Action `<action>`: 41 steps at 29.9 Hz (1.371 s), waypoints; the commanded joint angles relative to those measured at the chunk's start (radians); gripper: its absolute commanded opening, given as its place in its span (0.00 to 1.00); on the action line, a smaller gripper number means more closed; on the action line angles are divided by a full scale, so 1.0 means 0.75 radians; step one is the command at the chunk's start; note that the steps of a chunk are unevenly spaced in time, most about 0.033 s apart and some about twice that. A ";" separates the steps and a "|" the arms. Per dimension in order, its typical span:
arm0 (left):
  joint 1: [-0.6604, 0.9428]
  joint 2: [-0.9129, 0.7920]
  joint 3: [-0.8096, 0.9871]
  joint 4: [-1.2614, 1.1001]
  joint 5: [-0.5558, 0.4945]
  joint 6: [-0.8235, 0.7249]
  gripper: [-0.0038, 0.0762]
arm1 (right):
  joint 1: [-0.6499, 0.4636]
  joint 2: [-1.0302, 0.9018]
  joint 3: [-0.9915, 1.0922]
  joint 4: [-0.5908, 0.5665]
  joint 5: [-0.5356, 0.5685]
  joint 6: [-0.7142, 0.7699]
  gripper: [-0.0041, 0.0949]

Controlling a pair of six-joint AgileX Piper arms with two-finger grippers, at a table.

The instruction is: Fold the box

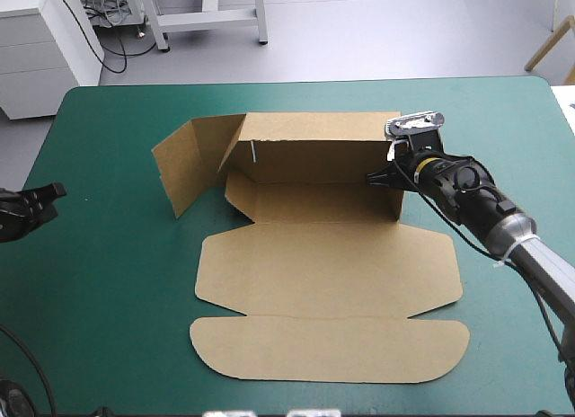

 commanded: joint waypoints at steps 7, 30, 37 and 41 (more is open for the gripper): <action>0.028 -0.051 0.089 -0.101 -0.145 0.002 0.06 | -0.008 -0.044 -0.144 0.163 0.142 -0.208 0.02; 0.026 -0.051 0.089 -0.109 -0.195 -0.248 0.06 | -0.008 -0.024 -0.559 0.558 1.024 -0.338 0.02; 0.026 -0.051 0.089 -0.109 -0.190 -0.315 0.06 | -0.008 -0.008 -0.278 0.550 0.850 -0.317 0.02; 0.026 -0.051 0.089 -0.103 -0.173 -0.321 0.06 | -0.008 0.029 -0.268 0.531 0.741 -0.304 0.02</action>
